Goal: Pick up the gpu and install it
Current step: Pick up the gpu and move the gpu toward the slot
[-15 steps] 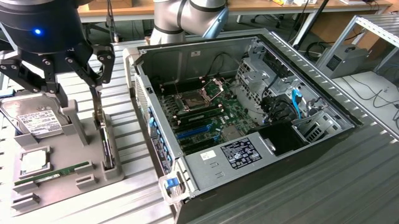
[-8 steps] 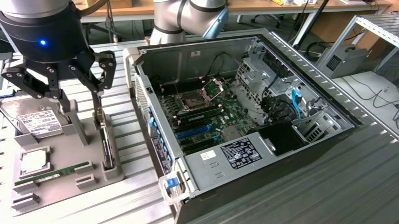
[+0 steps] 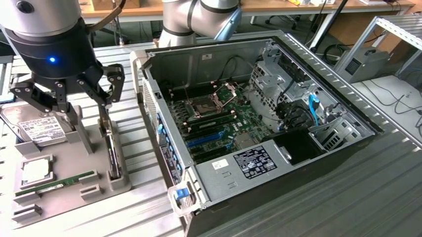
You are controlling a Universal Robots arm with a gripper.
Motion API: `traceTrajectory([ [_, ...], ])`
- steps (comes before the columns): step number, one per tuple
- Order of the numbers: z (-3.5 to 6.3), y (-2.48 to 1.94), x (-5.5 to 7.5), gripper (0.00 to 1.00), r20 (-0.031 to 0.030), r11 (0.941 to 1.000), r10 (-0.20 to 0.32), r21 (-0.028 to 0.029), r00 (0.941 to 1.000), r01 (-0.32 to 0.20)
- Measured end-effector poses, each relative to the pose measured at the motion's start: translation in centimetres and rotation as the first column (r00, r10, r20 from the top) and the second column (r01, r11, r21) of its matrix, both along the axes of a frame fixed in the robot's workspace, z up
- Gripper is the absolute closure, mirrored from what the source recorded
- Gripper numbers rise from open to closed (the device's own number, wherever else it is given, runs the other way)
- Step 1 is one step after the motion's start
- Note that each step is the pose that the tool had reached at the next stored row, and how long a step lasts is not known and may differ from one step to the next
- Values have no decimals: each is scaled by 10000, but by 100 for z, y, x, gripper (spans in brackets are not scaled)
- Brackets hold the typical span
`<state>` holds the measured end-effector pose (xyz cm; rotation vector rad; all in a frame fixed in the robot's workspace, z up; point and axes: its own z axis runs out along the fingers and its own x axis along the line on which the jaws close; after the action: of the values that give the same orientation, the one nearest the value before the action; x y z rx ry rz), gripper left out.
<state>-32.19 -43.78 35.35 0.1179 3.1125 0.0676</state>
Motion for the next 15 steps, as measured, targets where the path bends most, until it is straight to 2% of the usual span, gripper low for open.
traceTrajectory([
  [13, -239, 2, 0, 46, 0, 10000, 0, 0, 10000, 0],
  [15, -305, 2, 0, 46, -1, 10000, 0, -1, 10000, 0],
])
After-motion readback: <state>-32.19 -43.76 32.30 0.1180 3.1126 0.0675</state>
